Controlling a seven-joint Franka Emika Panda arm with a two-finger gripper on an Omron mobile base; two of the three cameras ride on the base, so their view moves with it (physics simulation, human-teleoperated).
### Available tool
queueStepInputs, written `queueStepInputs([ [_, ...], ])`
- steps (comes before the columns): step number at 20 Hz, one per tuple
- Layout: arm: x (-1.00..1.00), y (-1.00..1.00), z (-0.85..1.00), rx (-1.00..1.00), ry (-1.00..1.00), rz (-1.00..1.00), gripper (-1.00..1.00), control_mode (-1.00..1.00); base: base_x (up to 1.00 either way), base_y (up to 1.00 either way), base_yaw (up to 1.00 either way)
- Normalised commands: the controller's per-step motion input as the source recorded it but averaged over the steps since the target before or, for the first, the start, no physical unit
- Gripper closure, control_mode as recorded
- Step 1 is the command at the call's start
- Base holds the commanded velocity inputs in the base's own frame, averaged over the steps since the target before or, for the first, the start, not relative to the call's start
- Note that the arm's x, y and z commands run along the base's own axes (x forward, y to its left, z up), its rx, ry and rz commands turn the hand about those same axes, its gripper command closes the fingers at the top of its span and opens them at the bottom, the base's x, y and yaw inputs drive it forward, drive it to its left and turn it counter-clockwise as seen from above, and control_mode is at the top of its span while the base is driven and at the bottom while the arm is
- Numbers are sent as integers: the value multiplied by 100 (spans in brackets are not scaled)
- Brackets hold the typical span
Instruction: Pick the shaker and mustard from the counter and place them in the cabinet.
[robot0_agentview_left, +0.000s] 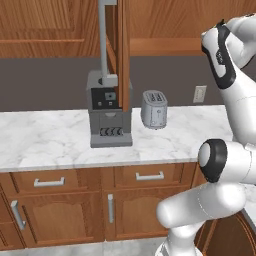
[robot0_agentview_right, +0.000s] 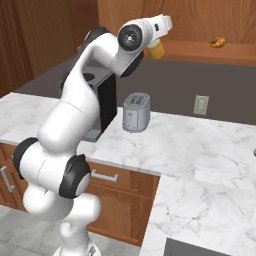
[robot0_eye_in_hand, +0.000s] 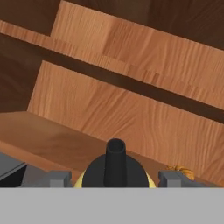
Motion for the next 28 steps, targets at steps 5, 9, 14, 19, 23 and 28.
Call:
queueStepInputs([
  [5,20,-11,-16,3,0,0,100,-100,0,0,0],
  [9,23,-18,0,0,0,0,100,-100,0,0,0],
  [14,26,-23,11,0,0,0,100,-100,0,0,0],
  [19,27,-24,10,0,0,0,100,-100,0,0,0],
  [23,31,-15,0,7,2,0,100,-100,0,0,0],
  [28,27,-12,0,11,7,3,100,-100,0,0,0],
])
